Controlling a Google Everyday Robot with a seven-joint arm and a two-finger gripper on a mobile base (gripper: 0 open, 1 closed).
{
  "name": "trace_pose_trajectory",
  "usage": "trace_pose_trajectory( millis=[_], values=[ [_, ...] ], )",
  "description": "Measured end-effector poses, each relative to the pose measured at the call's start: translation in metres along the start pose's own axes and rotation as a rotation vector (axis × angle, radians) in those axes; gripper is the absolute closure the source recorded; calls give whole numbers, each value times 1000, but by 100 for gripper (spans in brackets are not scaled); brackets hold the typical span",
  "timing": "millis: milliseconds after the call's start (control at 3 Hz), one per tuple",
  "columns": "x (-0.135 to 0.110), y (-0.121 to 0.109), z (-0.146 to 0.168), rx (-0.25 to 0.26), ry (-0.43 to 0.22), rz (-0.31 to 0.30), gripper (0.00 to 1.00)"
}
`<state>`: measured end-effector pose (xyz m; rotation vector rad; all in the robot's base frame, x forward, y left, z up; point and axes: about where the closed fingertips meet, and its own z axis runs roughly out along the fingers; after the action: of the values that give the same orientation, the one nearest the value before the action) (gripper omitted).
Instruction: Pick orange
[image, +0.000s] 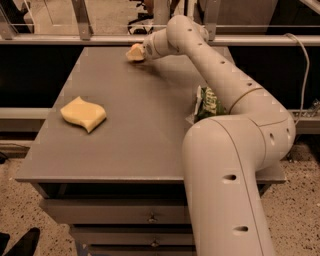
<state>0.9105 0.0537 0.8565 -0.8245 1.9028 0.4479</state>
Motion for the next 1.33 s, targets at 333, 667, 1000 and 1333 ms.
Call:
trace_pose_trajectory(
  millis=[333,667,1000,1333],
  values=[
    [-3,-3,-11,-9,-30,3,71],
    [-9,-1,-36,-62,-94,16,95],
    [-16,8,-72,-190,-211,35,100],
    [-33,33,-136,-375,-353,-28,100]
  ],
)
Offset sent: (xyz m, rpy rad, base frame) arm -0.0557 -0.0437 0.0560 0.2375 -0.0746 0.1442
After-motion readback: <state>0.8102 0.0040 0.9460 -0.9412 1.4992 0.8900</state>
